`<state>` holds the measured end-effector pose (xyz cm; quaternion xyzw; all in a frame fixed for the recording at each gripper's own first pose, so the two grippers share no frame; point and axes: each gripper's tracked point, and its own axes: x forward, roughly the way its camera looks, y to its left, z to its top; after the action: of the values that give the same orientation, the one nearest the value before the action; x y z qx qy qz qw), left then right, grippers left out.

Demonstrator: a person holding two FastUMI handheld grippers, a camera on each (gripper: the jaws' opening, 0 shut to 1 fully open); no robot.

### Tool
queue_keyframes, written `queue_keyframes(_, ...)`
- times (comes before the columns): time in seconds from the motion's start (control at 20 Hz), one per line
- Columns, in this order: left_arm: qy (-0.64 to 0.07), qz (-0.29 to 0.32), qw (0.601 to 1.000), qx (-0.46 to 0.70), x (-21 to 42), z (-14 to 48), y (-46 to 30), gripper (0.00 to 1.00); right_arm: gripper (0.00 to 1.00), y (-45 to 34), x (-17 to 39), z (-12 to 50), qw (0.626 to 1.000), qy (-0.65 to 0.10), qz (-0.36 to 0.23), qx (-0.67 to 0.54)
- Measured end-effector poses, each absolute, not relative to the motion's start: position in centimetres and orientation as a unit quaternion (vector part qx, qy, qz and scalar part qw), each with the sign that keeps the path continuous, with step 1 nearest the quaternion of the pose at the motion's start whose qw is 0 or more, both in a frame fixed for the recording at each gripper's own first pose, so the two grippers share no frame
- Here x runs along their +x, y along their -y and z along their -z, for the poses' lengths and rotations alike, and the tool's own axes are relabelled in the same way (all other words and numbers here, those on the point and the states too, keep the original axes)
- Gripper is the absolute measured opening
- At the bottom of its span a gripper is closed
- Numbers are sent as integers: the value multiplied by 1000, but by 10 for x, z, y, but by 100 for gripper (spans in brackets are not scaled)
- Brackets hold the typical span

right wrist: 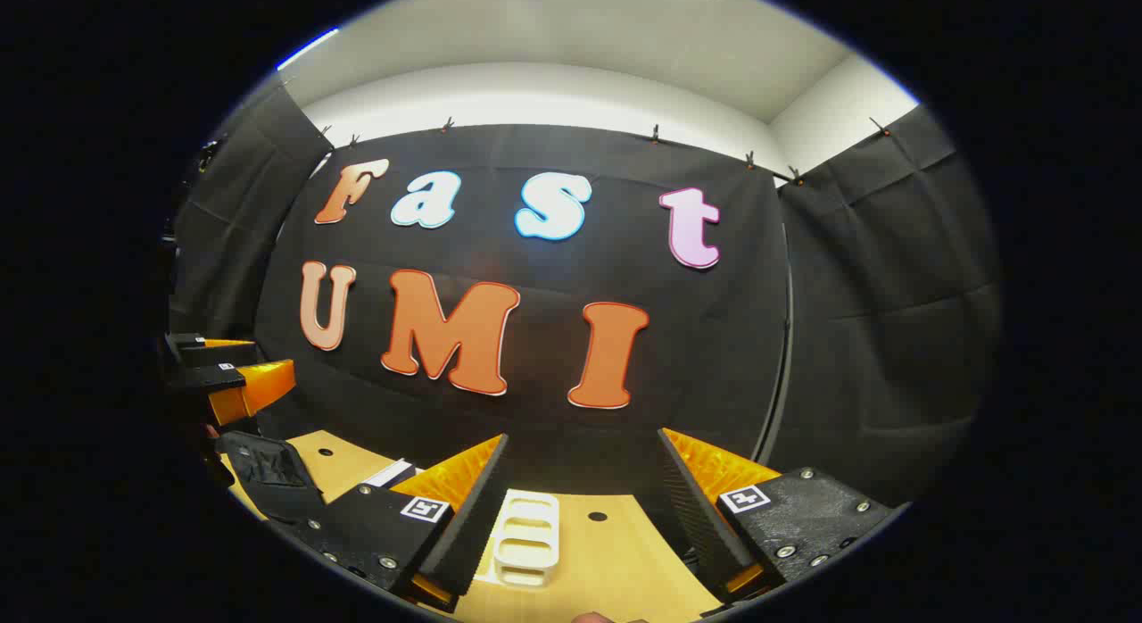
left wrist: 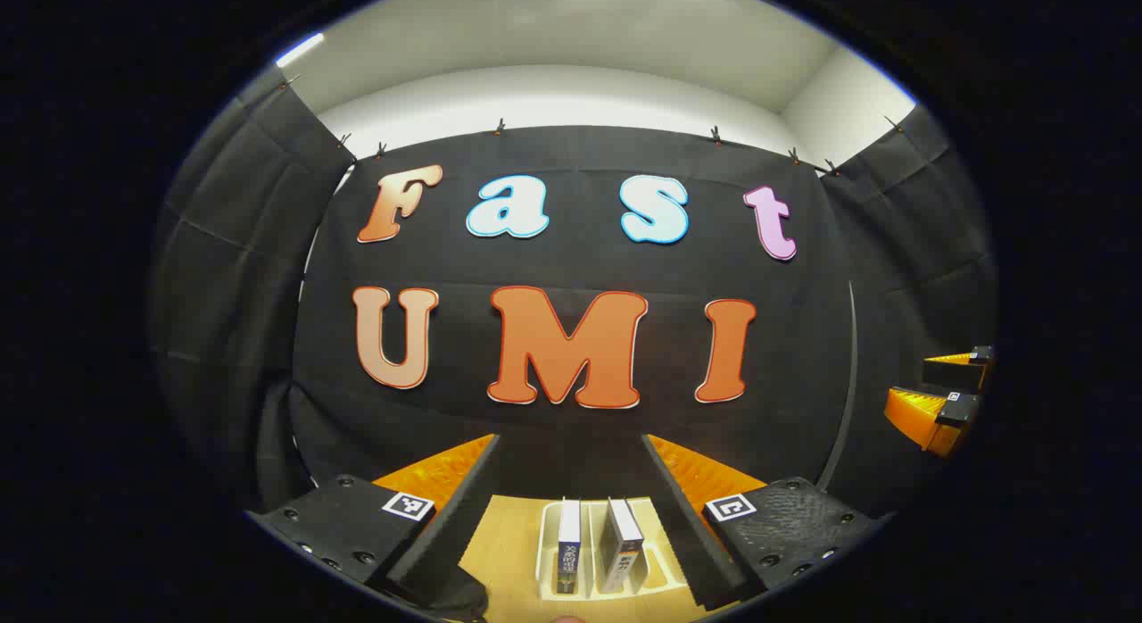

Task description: Open the schoolbag, grab two books from the bookshelf and put them into the schoolbag.

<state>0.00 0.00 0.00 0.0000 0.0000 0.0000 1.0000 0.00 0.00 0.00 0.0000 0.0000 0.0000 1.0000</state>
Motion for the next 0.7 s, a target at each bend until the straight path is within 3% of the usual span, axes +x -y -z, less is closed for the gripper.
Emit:
queue_keyframes(0.05,1,-12,1000,4,2,1,-5,93,94,-11,8,3,1000,0,-16,14)
queue_keyframes(0.3,14,-74,997,23,12,21,-16,94,94,-54,42,36,992,-26,-99,71)
queue_keyframes(0.7,5,-32,999,26,51,47,-41,95,94,-83,62,55,994,-46,-47,84)
